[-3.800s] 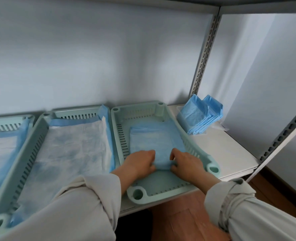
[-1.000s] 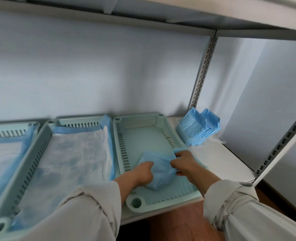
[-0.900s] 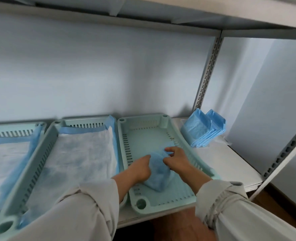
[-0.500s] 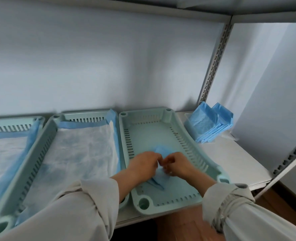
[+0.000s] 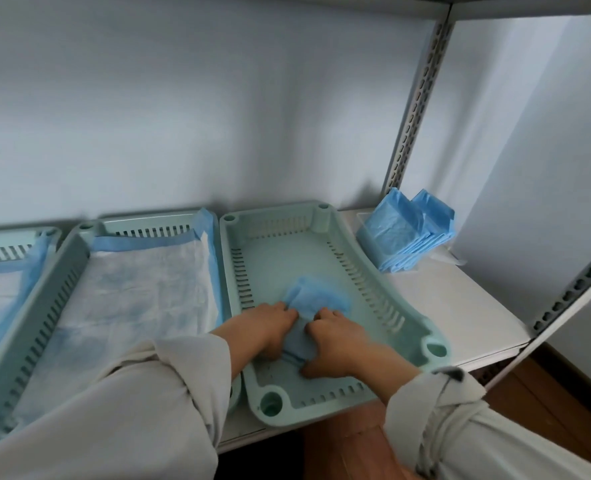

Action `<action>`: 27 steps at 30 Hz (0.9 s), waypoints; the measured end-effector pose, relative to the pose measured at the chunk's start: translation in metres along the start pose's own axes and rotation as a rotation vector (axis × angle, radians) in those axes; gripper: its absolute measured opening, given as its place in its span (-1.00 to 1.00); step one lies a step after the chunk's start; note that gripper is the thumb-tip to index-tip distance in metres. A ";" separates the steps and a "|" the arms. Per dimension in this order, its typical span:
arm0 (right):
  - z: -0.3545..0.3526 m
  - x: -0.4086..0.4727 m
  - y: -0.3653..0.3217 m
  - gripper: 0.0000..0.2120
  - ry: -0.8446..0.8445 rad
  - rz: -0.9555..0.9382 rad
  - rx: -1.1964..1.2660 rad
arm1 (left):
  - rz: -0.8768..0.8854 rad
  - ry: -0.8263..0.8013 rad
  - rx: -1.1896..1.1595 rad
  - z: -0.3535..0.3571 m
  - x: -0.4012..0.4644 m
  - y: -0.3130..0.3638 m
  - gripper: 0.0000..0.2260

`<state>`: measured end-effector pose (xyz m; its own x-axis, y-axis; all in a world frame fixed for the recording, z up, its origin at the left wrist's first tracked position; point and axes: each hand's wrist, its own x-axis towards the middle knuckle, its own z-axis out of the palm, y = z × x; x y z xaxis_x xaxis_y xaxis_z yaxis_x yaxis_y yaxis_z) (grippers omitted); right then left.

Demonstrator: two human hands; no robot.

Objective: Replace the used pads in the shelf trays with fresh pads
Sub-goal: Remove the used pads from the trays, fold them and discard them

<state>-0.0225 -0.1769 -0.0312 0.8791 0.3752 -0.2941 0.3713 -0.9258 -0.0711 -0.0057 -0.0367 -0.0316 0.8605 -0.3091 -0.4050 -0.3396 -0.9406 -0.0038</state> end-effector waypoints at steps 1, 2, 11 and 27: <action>0.003 -0.001 -0.006 -0.42 0.031 -0.011 -0.056 | -0.012 0.004 0.018 0.001 0.000 0.001 -0.42; 0.005 -0.002 -0.011 -0.46 0.065 -0.022 -0.093 | -0.022 0.011 0.035 0.002 -0.001 0.003 -0.41; -0.009 0.002 0.005 -0.72 0.099 0.039 0.099 | -0.013 0.104 -0.009 -0.004 -0.012 0.007 -0.65; -0.016 0.028 0.036 -0.66 0.135 0.125 0.290 | -0.199 0.186 -0.322 -0.007 0.017 -0.003 -0.46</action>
<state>0.0198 -0.1992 -0.0270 0.9510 0.2433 -0.1905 0.1753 -0.9325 -0.3159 0.0129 -0.0399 -0.0322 0.9612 -0.1091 -0.2534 -0.0488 -0.9713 0.2329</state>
